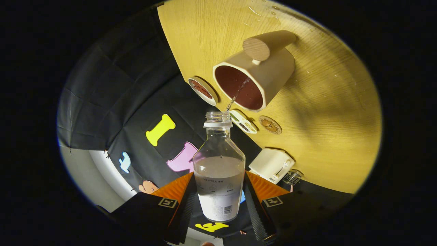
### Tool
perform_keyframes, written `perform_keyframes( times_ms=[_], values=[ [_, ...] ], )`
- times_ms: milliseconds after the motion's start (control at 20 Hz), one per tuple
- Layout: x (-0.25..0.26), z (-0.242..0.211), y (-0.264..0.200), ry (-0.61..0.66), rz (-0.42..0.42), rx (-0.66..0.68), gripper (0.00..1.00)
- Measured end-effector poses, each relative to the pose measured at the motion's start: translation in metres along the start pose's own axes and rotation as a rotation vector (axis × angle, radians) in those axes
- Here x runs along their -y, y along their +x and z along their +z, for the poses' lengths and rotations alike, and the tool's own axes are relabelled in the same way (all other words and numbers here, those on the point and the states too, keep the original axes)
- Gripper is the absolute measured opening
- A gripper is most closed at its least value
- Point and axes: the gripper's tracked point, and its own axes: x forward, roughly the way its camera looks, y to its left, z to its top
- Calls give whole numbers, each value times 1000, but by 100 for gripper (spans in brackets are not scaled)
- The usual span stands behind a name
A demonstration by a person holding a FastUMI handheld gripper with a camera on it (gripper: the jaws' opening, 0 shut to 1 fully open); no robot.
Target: Take the bottle from table, then pour the juice into the cup, finally place the bottle on the coaster
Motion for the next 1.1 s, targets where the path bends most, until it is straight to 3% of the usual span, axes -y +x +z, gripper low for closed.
perform_keyframes(
  times_ms=[1100],
  values=[
    [-8, -12, -13, 39, -9, 35, 76]
  ],
)
